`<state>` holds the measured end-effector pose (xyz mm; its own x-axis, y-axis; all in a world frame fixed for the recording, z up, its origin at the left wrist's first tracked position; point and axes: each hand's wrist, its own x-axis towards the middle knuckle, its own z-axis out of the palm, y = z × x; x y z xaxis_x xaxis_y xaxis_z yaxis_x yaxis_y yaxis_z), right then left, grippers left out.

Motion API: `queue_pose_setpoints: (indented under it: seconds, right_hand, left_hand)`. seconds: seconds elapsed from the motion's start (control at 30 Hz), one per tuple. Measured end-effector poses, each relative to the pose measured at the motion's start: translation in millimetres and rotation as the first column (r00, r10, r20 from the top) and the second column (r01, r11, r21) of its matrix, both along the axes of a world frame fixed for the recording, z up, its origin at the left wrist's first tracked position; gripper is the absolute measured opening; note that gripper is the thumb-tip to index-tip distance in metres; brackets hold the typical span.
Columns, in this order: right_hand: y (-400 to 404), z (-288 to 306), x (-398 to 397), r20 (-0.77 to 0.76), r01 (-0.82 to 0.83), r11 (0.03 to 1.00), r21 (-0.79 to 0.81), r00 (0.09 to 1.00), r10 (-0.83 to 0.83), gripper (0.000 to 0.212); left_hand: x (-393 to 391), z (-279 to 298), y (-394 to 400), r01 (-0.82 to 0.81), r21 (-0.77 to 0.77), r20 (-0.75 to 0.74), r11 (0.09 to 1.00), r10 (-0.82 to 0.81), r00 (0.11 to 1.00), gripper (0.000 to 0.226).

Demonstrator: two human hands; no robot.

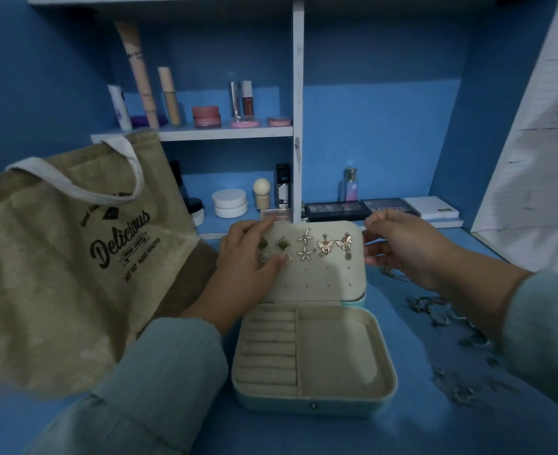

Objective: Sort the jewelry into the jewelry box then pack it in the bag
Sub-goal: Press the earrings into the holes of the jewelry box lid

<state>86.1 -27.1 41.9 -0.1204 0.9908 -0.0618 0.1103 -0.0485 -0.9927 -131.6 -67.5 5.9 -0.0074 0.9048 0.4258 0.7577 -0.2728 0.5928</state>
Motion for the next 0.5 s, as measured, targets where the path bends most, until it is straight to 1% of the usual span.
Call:
queue_pose_setpoints:
  seconds: [0.13, 0.23, 0.37, 0.5]
  right_hand:
    - [0, -1, -3, 0.011, 0.043, 0.999, 0.033, 0.999, -0.043, 0.014]
    - [-1, 3, -9, 0.066, 0.020, 0.994, 0.103, 0.997, -0.027, 0.016]
    - [-2, 19, -17, 0.168, -0.070, 0.984, 0.162, 0.985, 0.042, 0.013]
    - [-5, 39, -27, 0.249, -0.206, 0.968, 0.141, 0.954, 0.166, 0.012]
  left_hand:
    - [3, 4, 3, -0.025, 0.018, 0.039, 1.000, 0.024, 0.999, 0.055]
    - [3, 6, 2, -0.044, 0.052, 0.051, 0.998, 0.042, 0.998, 0.051]
    - [4, 10, -6, -0.050, 0.101, 0.073, 0.994, 0.043, 0.996, 0.041]
    - [4, 12, -19, -0.022, 0.152, 0.070, 0.988, 0.011, 0.997, 0.032]
